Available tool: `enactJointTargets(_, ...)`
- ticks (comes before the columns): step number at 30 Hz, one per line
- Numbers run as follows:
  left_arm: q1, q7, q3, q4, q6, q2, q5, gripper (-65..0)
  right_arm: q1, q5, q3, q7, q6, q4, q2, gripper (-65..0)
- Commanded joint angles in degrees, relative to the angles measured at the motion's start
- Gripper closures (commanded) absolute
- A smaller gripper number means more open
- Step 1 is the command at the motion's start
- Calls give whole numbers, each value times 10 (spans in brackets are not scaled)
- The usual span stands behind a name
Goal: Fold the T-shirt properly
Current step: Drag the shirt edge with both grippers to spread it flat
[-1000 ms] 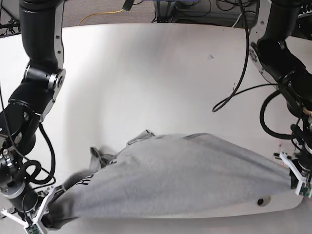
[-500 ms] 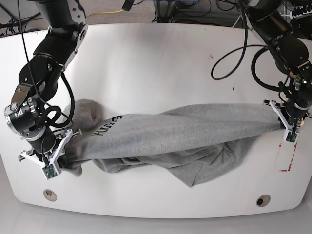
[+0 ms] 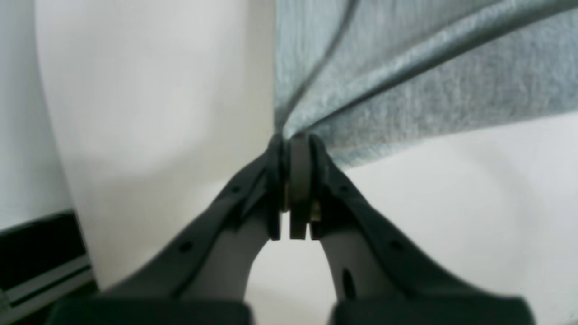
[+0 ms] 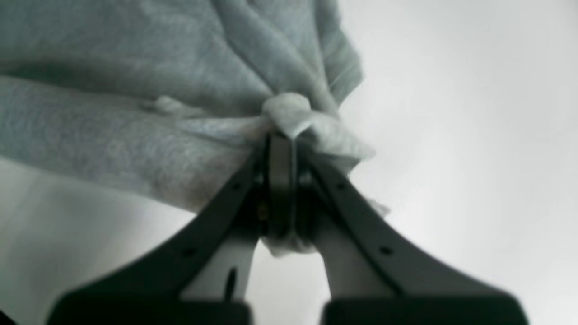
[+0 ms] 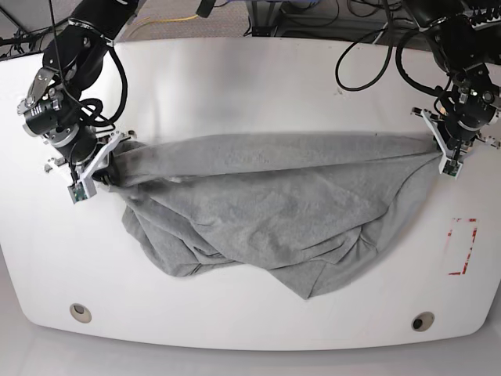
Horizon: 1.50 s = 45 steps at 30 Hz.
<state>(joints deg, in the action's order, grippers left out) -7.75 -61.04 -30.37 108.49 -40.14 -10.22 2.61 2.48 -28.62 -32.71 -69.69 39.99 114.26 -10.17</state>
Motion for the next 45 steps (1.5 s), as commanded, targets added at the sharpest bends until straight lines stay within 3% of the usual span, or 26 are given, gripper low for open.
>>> enactJointTargets(1,-5,9,-3,8,1,-12,-1,0,11,-23,-9,9,0,10,-7,0)
enactJointTargets(14,-37,9,-3,-6,1,-11,-4,0,140,-186,-10,9,0,10,1,0)
enactJointTargets(25,-31,60,-71,-41,1,-18,-1,0,167,-191,-11,9,0,5,0,0)
enactJointTargets(41,-61,58,-18,-40,1,-26,0,0,192,-188,-7,9,0,5,-11,0)
enactJointTargets(45,-81,58,-9,-41,1,-47,0,0,191,-187,-7,9,0,5,-11,0)
